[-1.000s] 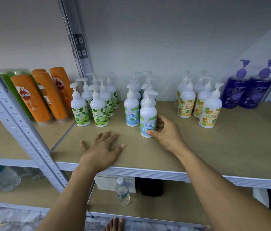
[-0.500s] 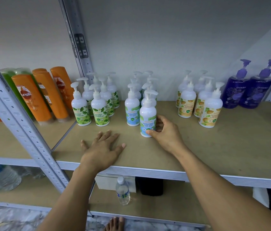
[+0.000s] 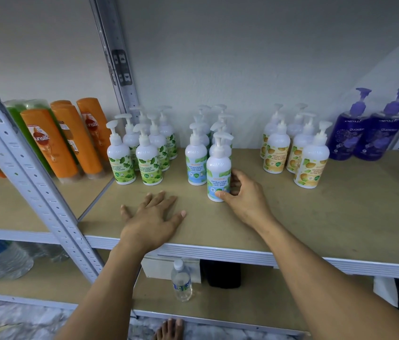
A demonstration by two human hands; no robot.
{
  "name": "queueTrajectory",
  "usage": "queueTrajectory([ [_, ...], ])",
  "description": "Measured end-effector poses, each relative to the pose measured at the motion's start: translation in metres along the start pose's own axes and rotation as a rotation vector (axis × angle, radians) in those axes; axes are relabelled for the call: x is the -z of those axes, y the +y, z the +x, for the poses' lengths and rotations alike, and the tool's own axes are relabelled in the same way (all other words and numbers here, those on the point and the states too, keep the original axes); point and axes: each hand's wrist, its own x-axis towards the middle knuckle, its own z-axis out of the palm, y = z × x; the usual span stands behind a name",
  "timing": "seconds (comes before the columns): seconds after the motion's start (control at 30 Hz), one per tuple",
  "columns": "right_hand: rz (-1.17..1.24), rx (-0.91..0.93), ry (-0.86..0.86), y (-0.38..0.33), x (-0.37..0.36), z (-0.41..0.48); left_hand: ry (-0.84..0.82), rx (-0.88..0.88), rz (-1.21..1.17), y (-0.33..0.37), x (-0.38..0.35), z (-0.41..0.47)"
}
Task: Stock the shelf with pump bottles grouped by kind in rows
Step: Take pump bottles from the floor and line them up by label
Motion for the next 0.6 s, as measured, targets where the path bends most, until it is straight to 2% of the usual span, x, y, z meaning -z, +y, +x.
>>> queueTrajectory([
  [0.23, 0.004, -0.01, -0.01, -0.001, 0.001, -0.002, 0.006, 0.002, 0.009, 0.001, -0.001, 0.0],
  [0.3, -0.068, -0.028, -0.029, -0.001, 0.003, -0.005, 0.008, 0.007, 0.012, 0.001, -0.002, -0.001],
  [0.37, -0.302, -0.046, -0.099, -0.001, 0.013, -0.01, 0.017, 0.01, 0.019, 0.003, -0.002, -0.002],
  [0.47, -0.805, -0.018, -0.223, 0.005, 0.038, -0.024, 0.031, 0.001, 0.054, 0.008, -0.005, -0.006],
  [0.6, -0.952, -0.122, -0.29, 0.018, 0.071, -0.043, 0.017, -0.048, 0.071, 0.023, -0.009, -0.014],
])
